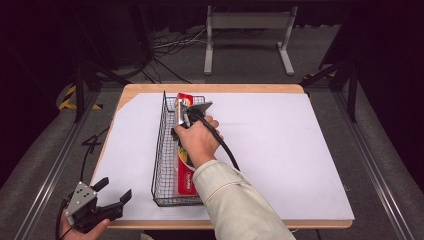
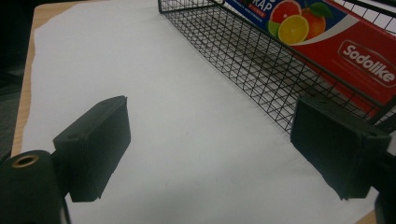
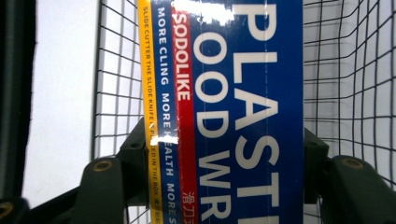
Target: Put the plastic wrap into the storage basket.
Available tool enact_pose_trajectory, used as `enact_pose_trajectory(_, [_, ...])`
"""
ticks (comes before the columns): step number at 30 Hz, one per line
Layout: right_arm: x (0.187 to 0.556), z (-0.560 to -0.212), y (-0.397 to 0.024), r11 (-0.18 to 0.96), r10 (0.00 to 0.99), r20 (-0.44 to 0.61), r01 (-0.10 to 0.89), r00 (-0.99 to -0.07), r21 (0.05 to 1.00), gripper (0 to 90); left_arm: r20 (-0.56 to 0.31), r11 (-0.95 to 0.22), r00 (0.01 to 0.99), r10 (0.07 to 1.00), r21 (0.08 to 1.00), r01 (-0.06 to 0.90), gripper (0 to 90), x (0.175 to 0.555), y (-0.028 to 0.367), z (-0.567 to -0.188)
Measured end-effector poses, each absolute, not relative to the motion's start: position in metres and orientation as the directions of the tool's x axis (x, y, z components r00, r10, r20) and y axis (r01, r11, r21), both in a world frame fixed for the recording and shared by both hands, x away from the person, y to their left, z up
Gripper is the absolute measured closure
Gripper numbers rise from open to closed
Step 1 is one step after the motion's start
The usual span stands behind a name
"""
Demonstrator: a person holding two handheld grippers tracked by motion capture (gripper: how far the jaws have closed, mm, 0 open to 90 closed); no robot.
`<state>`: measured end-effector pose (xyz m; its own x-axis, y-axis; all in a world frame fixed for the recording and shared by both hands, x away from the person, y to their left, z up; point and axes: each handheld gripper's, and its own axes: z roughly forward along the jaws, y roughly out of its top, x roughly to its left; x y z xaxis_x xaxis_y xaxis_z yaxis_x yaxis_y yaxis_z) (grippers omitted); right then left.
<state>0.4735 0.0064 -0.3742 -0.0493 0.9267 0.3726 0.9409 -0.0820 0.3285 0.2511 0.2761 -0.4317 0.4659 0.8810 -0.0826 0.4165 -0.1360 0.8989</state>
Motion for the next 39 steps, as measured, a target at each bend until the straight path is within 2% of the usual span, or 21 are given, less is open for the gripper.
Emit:
enact_pose_trajectory(9, [0.479,-0.385,0.013,-0.083,0.949,0.313,0.949,-0.017,0.303,40.4,-0.083,-0.132,0.470,0.879,0.904,0.407,13.0,0.250,0.278,-0.430])
enact_pose_trajectory(21, [0.478,-0.389,0.021,-0.050,0.974,0.226,0.954,-0.019,0.294,40.2,-0.122,-0.102,0.467,0.876,0.899,0.426,13.0,0.254,0.279,-0.430])
enact_pose_trajectory(34, [0.475,-0.394,0.026,-0.024,0.975,0.217,0.948,-0.048,0.317,39.0,-0.134,-0.092,0.463,0.876,0.896,0.434,13.0,0.255,0.281,-0.431])
enact_pose_trajectory(36, [0.474,-0.397,0.026,-0.025,0.974,0.222,0.951,-0.047,0.309,33.8,-0.134,-0.093,0.465,0.875,0.896,0.435,13.0,0.256,0.281,-0.431])
enact_pose_trajectory(39, [0.472,-0.394,0.028,-0.033,0.971,0.236,0.949,-0.044,0.314,33.3,-0.135,-0.094,0.464,0.875,0.895,0.437,13.0,0.256,0.280,-0.431])
